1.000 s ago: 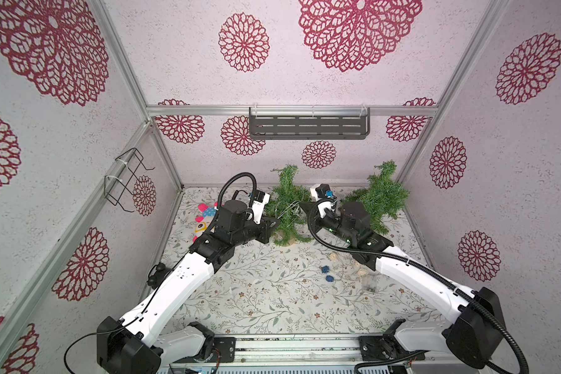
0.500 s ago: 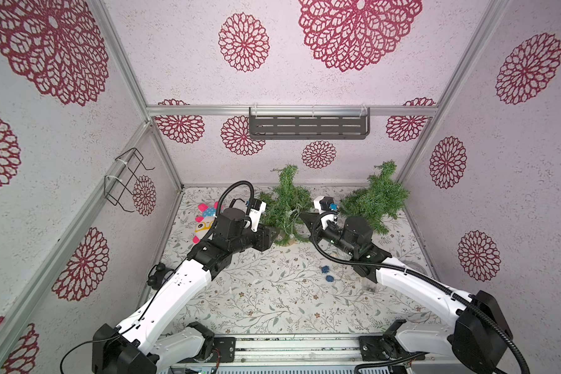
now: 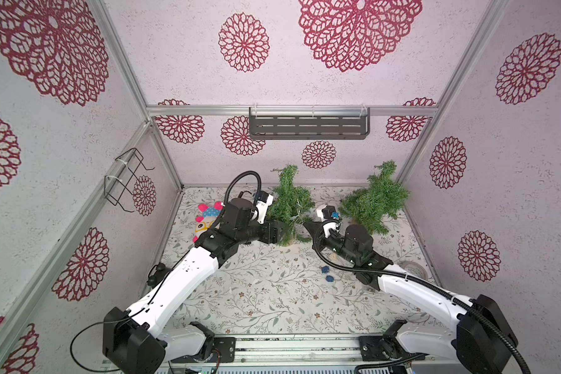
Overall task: Wrap string light around the christmas tree
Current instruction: Wrap the light string around the Christmas tree.
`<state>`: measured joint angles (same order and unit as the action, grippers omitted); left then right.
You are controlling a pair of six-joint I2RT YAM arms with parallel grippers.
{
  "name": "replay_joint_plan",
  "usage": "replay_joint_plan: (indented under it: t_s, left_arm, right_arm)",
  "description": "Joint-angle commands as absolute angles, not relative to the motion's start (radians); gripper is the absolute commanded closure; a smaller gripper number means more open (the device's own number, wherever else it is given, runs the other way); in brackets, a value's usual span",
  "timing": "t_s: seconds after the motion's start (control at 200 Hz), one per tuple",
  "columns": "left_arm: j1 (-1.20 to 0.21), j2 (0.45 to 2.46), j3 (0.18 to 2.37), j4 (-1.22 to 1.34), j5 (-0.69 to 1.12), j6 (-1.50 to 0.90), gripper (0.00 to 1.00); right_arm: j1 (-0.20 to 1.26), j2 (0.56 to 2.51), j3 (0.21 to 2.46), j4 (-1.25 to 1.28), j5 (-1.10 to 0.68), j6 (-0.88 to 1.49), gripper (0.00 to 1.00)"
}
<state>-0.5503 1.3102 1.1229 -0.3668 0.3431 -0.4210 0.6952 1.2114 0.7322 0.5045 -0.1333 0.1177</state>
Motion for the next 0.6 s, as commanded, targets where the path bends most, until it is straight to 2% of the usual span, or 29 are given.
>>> replay_joint_plan:
  t_s: [0.0,0.13,0.255,0.475,0.595]
  left_arm:
    - [-0.562,1.332,1.127,-0.290,0.365,-0.455,0.34]
    - [-0.563,1.356,1.138,-0.256,0.378,-0.457,0.43]
    - [-0.564,1.388,1.153,-0.236,0.423,-0.472,0.59]
    - [-0.583,1.400,1.143,-0.246,0.426,-0.472,0.67]
    - [-0.583,1.388,1.145,-0.255,0.416,-0.458,0.82]
  right_arm:
    - [0.701,1.178,0.747,0.560,-0.137,0.139,1.00]
    - [0.703,1.174,0.747,0.561,-0.141,0.144,1.00]
    - [0.703,1.172,0.745,0.570,-0.138,0.150,1.00]
    - [0.704,1.176,0.740,0.615,-0.142,0.179,1.00]
    - [0.704,1.182,0.749,0.612,-0.145,0.183,1.00]
